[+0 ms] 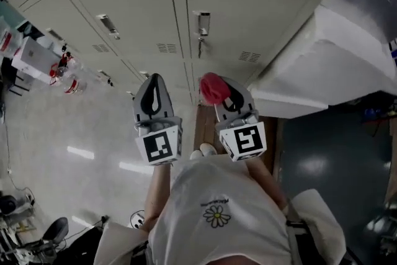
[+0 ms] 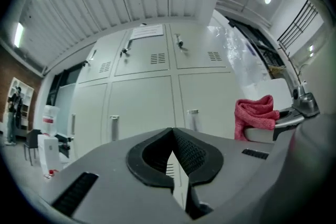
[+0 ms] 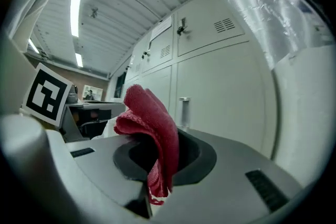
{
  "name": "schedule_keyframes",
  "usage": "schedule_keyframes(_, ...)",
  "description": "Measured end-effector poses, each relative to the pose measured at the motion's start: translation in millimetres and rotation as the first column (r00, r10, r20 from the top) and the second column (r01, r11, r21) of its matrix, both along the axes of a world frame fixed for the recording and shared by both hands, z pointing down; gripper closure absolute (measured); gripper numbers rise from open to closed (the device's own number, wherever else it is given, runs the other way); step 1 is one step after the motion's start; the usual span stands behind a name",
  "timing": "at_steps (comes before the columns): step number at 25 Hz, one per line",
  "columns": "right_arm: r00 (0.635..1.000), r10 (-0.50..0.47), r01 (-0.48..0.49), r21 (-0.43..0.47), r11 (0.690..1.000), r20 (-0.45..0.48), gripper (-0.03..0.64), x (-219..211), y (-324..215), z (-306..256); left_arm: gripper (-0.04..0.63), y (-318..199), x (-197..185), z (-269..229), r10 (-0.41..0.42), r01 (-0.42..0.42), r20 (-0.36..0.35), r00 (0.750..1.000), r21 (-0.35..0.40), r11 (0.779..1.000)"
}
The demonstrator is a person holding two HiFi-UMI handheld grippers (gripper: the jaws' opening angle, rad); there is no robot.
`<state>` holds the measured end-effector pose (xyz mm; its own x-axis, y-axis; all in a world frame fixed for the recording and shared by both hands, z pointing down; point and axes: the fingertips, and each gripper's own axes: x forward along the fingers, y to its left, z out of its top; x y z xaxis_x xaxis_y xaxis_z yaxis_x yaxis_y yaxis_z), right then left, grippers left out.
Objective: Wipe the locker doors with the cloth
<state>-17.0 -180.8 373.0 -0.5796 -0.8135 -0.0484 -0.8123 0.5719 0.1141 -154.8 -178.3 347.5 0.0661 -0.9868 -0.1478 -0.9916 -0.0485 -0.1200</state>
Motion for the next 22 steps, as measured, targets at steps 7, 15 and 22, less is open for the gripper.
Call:
schedule_keyframes(7, 0.943, 0.333, -0.332, -0.026, 0.943, 0.020, 0.577, 98.6, 10.6, 6.3, 0.578, -19.4, 75.0, -3.0, 0.257, -0.257, 0.016, 0.966, 0.007, 0.966)
schedule_keyframes(15, 0.894, 0.447, -0.445, -0.046, 0.894, 0.036, 0.577, 135.4, 34.2, 8.8, 0.578, -14.7, 106.8, -6.6, 0.349, -0.349, 0.032, 0.937, -0.005, 0.937)
schedule_keyframes(22, 0.921, 0.364, -0.367, -0.006, 0.930, 0.135, 0.577, 117.4, 7.6, -36.5, 0.578, -21.4, 101.7, -23.5, 0.340, -0.340, 0.069, 0.938, -0.004, 0.940)
